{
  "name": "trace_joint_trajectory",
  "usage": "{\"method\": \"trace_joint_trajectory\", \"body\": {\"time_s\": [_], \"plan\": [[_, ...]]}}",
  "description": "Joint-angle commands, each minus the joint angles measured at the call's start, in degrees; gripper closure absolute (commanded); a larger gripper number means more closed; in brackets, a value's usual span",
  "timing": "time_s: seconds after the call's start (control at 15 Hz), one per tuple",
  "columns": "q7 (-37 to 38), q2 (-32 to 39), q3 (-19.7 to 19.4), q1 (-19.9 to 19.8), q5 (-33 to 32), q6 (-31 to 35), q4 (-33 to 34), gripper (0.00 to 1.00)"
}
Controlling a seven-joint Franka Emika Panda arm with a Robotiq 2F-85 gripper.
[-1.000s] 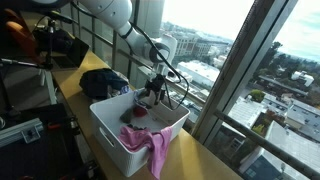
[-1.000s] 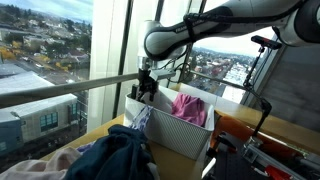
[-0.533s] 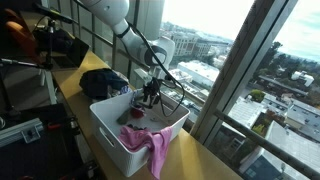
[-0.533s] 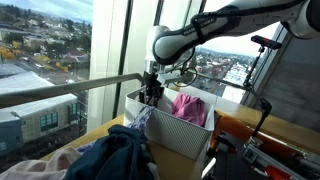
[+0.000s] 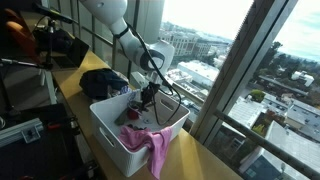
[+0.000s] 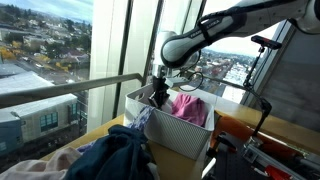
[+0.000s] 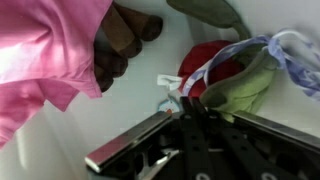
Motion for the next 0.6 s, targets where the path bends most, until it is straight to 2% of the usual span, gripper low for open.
{"method": "trace_joint_trajectory", "body": {"time_s": [0.0, 0.33, 0.53], "plan": [[-2.4, -8.9, 1.0, -2.2, 2.8, 0.1, -5.5, 1.0], [-3.2, -21.4, 0.7, -3.0, 3.8, -0.8, -8.2, 1.0], [-2.8, -26.6, 1.1, -2.1, 3.9, -1.2, -8.9, 1.0]]}}
